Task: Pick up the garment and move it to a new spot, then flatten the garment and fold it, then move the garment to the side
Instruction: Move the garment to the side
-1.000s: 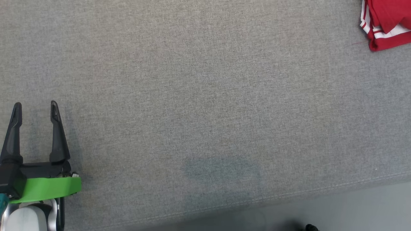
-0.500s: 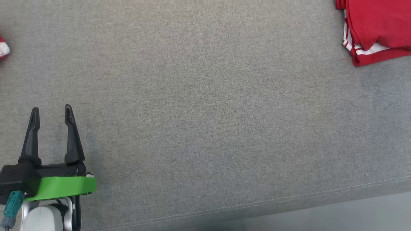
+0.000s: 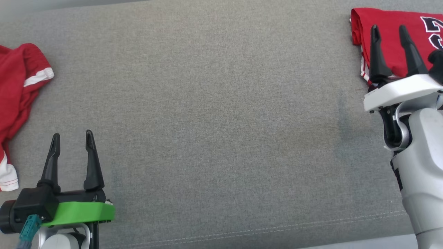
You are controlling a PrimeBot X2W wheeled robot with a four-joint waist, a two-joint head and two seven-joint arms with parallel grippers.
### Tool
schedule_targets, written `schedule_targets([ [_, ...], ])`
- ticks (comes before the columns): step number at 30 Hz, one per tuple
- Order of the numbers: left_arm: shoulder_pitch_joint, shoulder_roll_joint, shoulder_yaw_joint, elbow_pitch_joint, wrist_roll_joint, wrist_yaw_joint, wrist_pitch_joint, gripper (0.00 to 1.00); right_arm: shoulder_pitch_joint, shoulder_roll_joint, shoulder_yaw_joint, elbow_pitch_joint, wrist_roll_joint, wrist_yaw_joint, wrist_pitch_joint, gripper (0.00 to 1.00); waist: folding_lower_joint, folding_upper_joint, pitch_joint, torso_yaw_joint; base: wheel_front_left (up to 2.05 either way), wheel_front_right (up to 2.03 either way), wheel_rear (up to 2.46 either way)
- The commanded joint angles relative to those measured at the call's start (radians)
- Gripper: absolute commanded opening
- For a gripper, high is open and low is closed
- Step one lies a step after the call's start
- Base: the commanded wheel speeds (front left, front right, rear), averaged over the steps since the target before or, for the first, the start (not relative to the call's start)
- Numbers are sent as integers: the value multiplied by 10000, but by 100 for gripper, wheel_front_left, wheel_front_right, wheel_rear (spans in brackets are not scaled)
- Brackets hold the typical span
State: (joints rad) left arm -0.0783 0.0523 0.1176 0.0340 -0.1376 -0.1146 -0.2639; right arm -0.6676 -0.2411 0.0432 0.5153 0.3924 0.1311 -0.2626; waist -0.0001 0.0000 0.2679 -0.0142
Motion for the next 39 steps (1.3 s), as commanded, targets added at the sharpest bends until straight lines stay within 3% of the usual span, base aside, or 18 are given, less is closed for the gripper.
schedule_targets([
  [1,142,7,-6,10,-81,67,1,100,344,86,-29,-212,-59,-7,-30,100,1,0,-372,230,0,0,0],
  [19,826,-5,-108,86,-485,456,1,100,3204,1137,414,-1845,-971,-7,-30,100,1,0,-1234,518,0,0,0],
  [39,1678,-5,-262,621,-311,567,1,100,5384,1823,610,-2019,-1380,-7,33,100,1,0,-2445,257,0,0,0],
])
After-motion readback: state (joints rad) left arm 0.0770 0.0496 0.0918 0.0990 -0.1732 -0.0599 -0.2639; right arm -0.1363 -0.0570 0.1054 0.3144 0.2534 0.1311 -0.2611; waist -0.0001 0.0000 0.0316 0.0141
